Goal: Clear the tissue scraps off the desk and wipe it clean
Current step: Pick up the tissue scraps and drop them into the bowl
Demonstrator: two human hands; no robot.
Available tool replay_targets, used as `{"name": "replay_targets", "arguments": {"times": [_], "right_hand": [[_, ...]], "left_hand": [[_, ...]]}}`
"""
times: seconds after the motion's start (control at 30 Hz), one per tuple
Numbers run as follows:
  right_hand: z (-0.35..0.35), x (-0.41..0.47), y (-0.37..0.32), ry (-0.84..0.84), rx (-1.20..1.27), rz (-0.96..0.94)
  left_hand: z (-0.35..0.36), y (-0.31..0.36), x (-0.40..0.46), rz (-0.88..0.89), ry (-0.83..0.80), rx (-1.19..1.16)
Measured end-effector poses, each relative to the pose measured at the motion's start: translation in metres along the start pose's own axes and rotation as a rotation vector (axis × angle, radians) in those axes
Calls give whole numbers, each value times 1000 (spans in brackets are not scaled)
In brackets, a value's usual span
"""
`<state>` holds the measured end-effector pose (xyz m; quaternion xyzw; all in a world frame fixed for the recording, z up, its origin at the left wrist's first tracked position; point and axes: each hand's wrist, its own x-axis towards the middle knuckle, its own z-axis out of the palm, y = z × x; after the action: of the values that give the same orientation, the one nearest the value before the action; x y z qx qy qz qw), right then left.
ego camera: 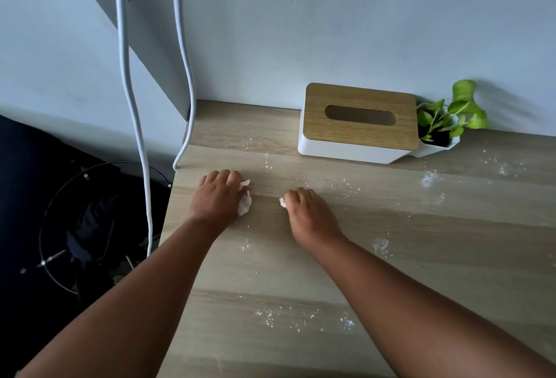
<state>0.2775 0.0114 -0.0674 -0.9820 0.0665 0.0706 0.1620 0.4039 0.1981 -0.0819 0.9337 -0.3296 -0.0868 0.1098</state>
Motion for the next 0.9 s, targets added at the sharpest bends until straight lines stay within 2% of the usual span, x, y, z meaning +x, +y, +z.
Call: {"name": "replay_targets", "arguments": {"times": [0.1,0.27,0.5,0.57,0.63,0.7,0.77,0.9], "right_hand": [[-1,-6,4,-72,49,52],[-6,-21,4,-84,145,142],[-17,-51,6,96,327,328],[-21,-60,8,81,405,439],[-23,-68,9,64,461,519],[-25,-78,10,90,486,555],[-27,-86,10,116,497,573],[-31,-100,10,133,592,568]], "left_hand": [[-2,-3,4,-90,-45,-91],[-4,-6,-10,-211,3,-206],[-7,13,-46,-385,73,-425],[-6,20,-54,-425,74,-462],[-7,30,-59,-505,53,-601],[-5,40,-64,-559,35,-835],[-6,49,-67,-562,8,-930],[-15,69,-72,-488,8,-862]]}}
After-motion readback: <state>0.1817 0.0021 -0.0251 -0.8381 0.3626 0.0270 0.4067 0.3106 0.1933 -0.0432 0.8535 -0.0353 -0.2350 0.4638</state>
